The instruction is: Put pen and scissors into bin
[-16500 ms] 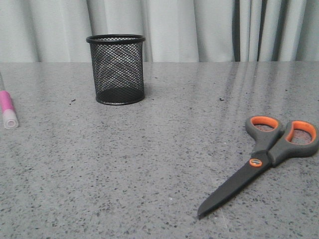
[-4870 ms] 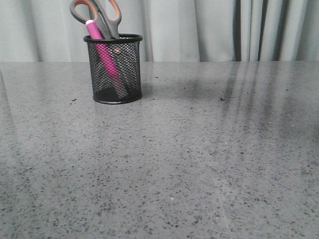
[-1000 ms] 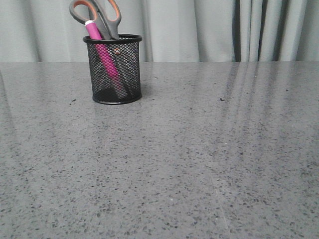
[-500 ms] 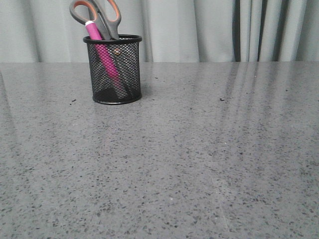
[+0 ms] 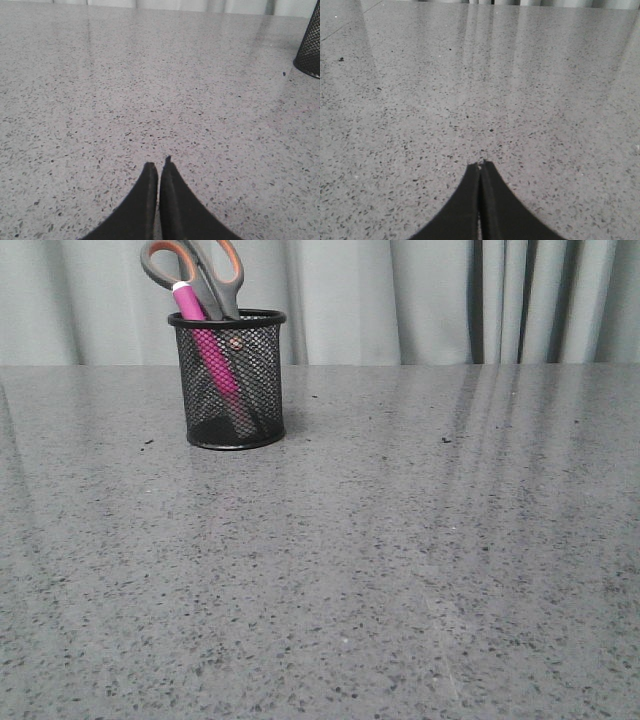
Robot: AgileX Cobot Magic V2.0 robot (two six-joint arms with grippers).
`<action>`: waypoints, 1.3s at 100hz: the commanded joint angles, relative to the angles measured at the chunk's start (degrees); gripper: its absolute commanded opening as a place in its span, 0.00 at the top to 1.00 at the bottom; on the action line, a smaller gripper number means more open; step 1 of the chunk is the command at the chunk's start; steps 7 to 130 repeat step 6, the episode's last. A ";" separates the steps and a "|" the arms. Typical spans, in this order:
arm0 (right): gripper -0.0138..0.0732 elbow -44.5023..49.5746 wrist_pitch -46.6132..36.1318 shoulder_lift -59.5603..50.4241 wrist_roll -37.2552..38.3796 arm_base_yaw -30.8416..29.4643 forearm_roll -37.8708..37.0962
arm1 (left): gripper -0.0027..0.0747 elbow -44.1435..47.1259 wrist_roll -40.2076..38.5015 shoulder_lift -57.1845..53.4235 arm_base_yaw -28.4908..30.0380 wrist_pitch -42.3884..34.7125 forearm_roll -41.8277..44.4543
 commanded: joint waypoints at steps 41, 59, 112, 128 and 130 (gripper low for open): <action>0.92 0.86 -2.46 -1.04 -0.41 -0.20 0.05 | 0.99 2.48 -0.55 -1.85 0.15 -2.89 0.09; 0.92 0.86 -2.46 -1.04 -0.41 -0.20 0.05 | 0.99 2.48 -0.55 -1.85 0.15 -2.89 0.09; 0.92 0.86 -2.46 -1.04 -0.41 -0.20 0.05 | 0.99 2.48 -0.55 -1.85 0.15 -2.89 0.09; 0.92 0.86 -2.46 -1.04 -0.41 -0.20 0.05 | 0.99 2.48 -0.55 -1.85 0.15 -2.89 0.09; 0.92 0.86 -2.46 -1.04 -0.41 -0.20 0.05 | 0.99 2.48 -0.55 -1.85 0.15 -2.89 0.09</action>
